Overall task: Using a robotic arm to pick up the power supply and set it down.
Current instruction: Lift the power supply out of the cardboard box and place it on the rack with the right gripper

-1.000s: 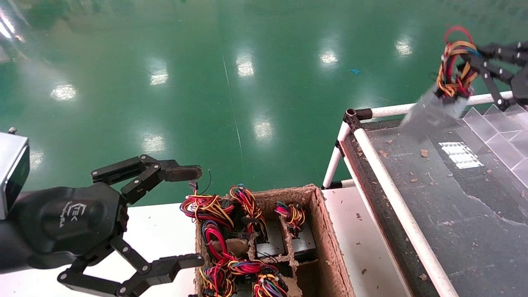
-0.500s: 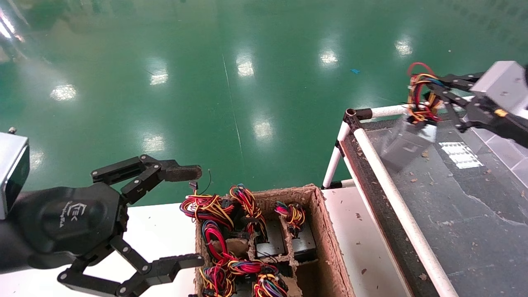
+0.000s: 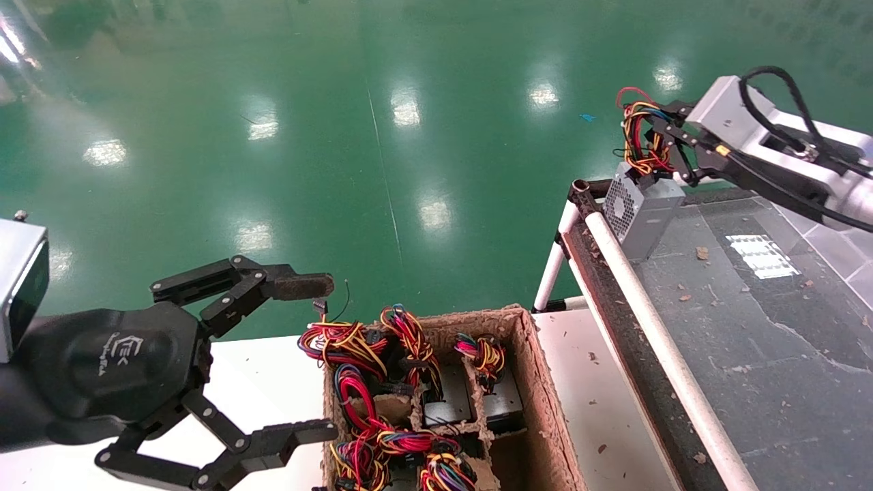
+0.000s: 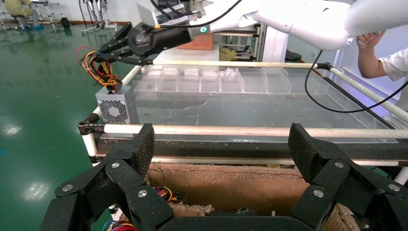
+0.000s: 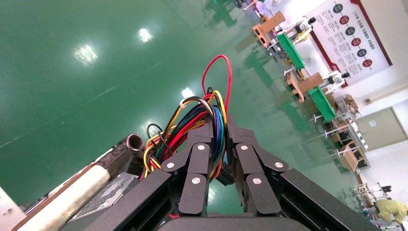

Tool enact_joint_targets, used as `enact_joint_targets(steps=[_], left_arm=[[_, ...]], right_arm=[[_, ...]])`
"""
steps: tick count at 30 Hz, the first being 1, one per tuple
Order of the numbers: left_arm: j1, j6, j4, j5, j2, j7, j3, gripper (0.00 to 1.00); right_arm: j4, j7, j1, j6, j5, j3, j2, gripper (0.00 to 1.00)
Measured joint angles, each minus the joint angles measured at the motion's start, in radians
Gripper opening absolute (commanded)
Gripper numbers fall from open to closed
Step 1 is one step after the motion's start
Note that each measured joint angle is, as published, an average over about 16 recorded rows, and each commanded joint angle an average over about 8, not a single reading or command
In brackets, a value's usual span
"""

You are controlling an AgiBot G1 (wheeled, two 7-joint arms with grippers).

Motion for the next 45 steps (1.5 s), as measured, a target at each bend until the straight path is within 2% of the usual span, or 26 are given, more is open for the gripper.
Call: enact_joint_targets(steps=[3, 4, 11, 12, 29, 45], left_arm=[[0.000, 0.000, 0.000, 0.000, 0.000, 0.000, 0.000, 1.00], [0.000, 0.000, 0.000, 0.000, 0.000, 0.000, 0.000, 1.00], [0.000, 0.000, 0.000, 0.000, 0.000, 0.000, 0.000, 1.00], [0.000, 0.000, 0.000, 0.000, 0.000, 0.000, 0.000, 1.00], [0.000, 0.000, 0.000, 0.000, 0.000, 0.000, 0.000, 1.00], [0.000, 0.000, 0.000, 0.000, 0.000, 0.000, 0.001, 1.00]], right_arm=[[-0.028, -0.005, 0.025, 0.000, -0.015, -0.011, -0.021, 0.00], [-0.036, -0.006, 0.031, 0.000, -0.019, -0.013, -0.027, 0.06], [-0.062, -0.011, 0.055, -0.003, -0.030, -0.022, -0.046, 0.93], [-0.064, -0.010, 0.057, -0.003, -0.030, -0.022, -0.046, 1.00], [-0.059, 0.022, 0.055, -0.035, -0.028, -0.024, -0.018, 1.00], [-0.057, 0.095, 0.071, -0.111, -0.009, -0.028, 0.016, 1.00]])
